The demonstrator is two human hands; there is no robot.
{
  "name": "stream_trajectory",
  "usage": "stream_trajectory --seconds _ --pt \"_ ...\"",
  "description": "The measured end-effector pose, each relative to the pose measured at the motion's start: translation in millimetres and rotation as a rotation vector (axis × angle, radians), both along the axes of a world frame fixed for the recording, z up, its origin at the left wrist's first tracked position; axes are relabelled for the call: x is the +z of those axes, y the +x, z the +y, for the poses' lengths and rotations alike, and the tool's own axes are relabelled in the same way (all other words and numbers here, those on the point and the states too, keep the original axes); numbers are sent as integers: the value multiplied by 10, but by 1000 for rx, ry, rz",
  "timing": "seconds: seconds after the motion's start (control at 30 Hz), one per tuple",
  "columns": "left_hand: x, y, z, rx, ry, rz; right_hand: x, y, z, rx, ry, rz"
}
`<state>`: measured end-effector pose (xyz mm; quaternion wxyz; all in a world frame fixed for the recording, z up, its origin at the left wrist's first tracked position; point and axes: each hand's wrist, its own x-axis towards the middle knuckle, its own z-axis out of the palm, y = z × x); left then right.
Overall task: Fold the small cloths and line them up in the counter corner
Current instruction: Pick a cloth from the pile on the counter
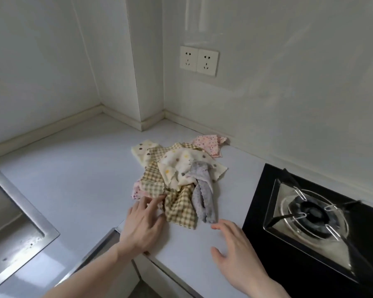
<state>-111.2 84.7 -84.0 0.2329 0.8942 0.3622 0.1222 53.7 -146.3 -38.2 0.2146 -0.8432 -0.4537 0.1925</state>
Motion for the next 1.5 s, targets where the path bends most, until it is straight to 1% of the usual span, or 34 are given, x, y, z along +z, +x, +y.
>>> stream_trajectory --seconds 0.07,0.17,0.33,0.53,0.6,0.77,0.83,0.9,1.07,1.13,1.37,1.43,1.5 --pt "-120 9 -40 16 116 -53 -232 10 18 18 7 -82" --pt "-215 14 -23 16 155 -108 -505 -52 15 47 -24 -312" --pt "-306 16 22 -27 240 -57 -718 -129 7 29 15 -460" --pt "-354 34 31 11 237 -20 -672 -279 -53 -15 81 -455" --pt "-334 17 -3 28 222 -51 -678 -317 -81 -52 106 -422" --pt "-252 -242 -251 100 71 -336 -749 -478 -203 -189 141 -385" --pt "-179 -345 -332 96 68 -426 -774 -570 -284 -239 154 -361" --pt "-24 -456 -421 61 124 -485 -752 -655 -361 -282 174 -354" --pt "322 -588 -479 -31 331 -501 -788 -686 -434 -324 197 -341" --pt "429 -603 -483 -39 375 -502 -801 -691 -454 -317 206 -353" --pt "553 -558 -525 2 496 -379 -860 -670 -483 -285 249 -367" --pt "663 -505 -543 32 493 -378 -847 -672 -476 -281 268 -369" --pt "874 -441 -564 78 354 -408 -829 -679 -480 -283 287 -355"
